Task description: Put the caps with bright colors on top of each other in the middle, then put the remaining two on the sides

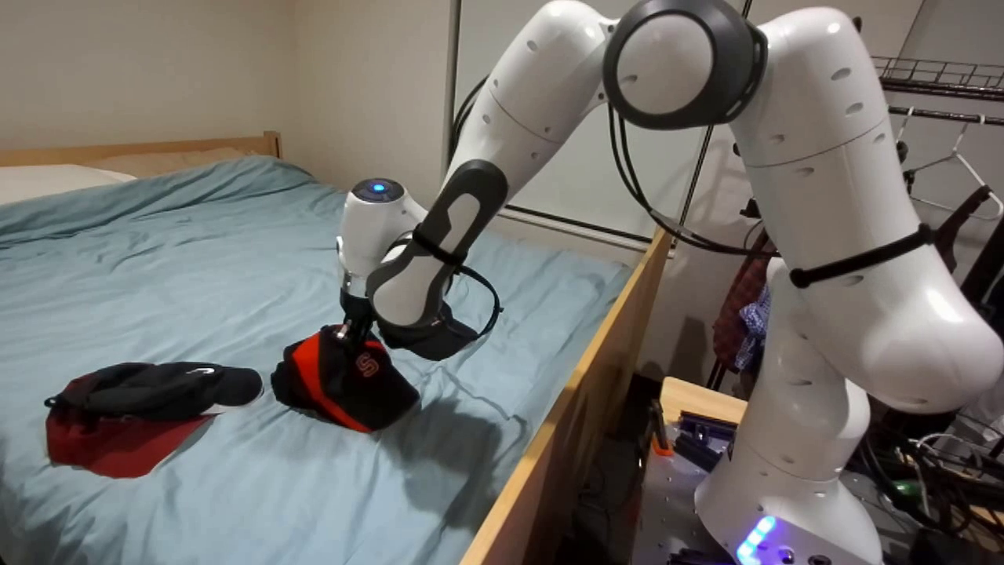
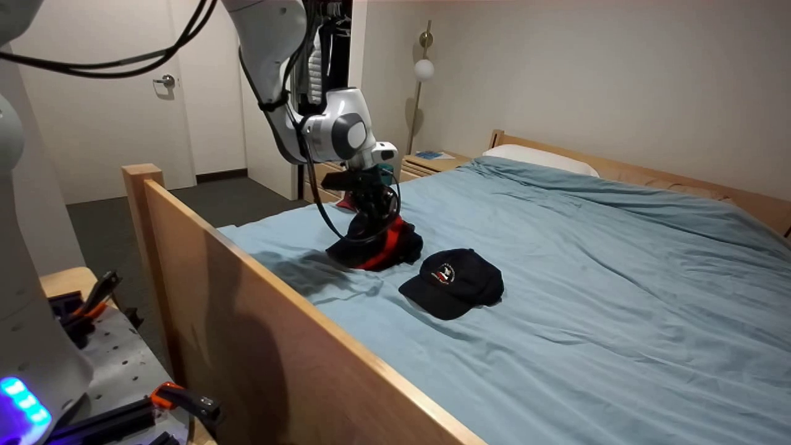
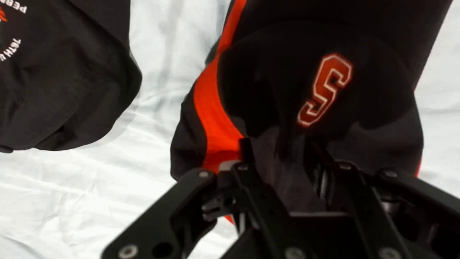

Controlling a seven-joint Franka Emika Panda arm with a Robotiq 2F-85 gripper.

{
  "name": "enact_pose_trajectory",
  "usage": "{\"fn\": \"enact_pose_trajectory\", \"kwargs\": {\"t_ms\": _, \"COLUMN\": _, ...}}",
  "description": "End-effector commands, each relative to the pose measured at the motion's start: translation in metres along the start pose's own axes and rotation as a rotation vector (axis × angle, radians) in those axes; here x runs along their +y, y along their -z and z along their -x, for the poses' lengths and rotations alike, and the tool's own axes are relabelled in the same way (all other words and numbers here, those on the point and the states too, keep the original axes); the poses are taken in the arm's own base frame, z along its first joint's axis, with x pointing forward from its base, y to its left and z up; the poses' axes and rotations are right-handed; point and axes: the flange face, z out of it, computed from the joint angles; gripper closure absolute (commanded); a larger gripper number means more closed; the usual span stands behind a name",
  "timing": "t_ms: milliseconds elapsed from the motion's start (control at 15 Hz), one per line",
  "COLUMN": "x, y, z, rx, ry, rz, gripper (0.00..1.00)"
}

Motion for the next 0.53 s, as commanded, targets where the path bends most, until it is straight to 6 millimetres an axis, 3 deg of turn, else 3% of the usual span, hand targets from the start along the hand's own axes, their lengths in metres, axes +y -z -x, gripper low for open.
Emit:
{"fn": "enact_pose_trajectory", "kwargs": {"t_ms": 0, "x": 0.002, "y": 0.015, "z": -0.009, "rx": 0.025, "ry": -0.042, "rz": 0.056, "gripper": 0.28}}
{"fn": "enact_pose_trajectory", "kwargs": {"t_ms": 200, "x": -0.006, "y": 0.036, "z": -0.016, "rx": 0.047, "ry": -0.082, "rz": 0.045, "gripper": 0.09}}
{"fn": "enact_pose_trajectory", "kwargs": {"t_ms": 333, "x": -0.032, "y": 0.057, "z": -0.028, "rx": 0.074, "ry": -0.04, "rz": -0.048, "gripper": 0.01}}
{"fn": "enact_pose_trajectory", "kwargs": {"t_ms": 467, "x": -0.071, "y": 0.074, "z": -0.045, "rx": 0.081, "ry": 0.041, "rz": -0.125, "gripper": 0.0}}
